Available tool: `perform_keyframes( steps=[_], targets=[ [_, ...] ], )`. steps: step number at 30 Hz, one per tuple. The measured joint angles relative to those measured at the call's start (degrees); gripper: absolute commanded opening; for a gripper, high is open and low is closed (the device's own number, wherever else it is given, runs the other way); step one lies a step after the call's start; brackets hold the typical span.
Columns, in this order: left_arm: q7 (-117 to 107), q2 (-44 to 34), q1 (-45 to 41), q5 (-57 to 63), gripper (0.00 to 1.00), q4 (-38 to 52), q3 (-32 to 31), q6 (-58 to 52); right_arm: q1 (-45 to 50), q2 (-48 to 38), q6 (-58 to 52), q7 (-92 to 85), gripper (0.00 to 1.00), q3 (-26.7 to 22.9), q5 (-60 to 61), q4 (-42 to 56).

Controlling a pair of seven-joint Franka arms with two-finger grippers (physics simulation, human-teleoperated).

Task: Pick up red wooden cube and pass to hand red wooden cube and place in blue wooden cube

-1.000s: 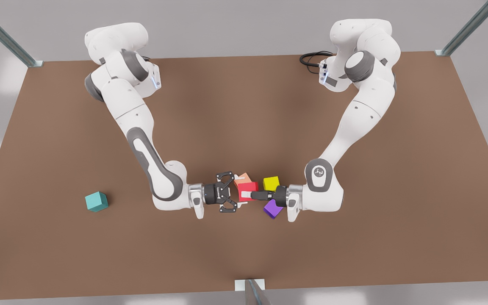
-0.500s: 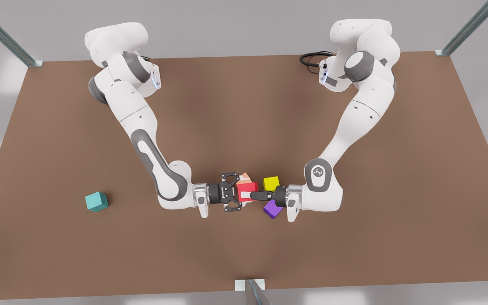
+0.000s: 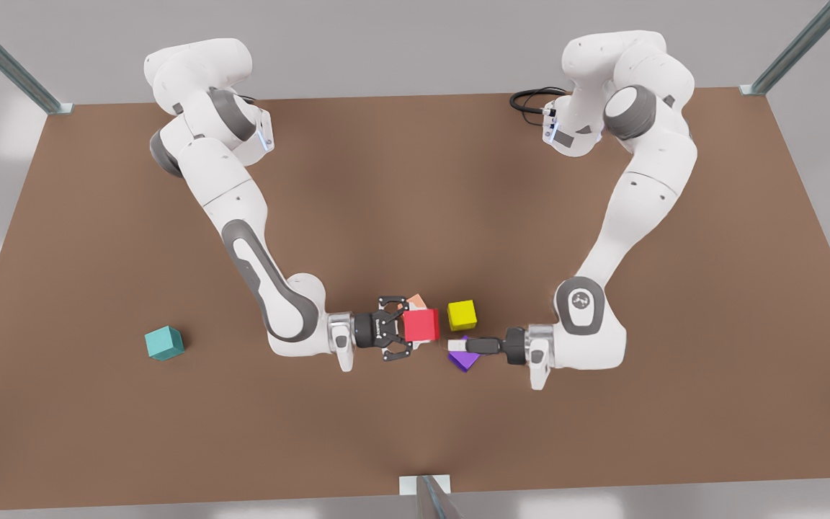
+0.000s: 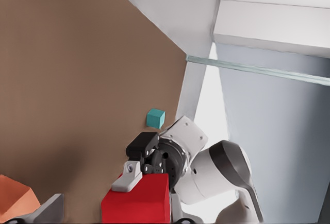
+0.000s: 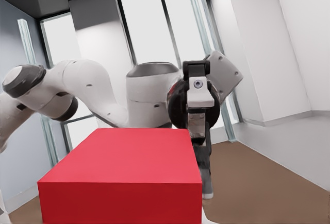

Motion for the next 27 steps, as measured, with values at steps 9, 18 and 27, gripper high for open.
perform_keyframes(
  steps=[9, 18, 27],
  targets=[
    [-2.39, -17.5, 13.53, 50.65, 1.0, 2.8, -7.45, -33.75, -13.61, -12.58, -5.45, 5.69, 0.58, -10.84, -56.23, -1.14],
    [-4.23, -46.14, -15.63, 50.6, 1.0, -18.41, 38.2, -39.07, -14.36, -25.87, -6.26, 14.81, 0.58, -22.69, -107.51, -13.24],
    [-4.33, -45.91, -15.92, 44.59, 1.0, -18.23, 38.85, -39.51, -14.49, -26.9, 2.31, 23.3, 0.58, -23.09, -113.12, -23.34]
  ],
)
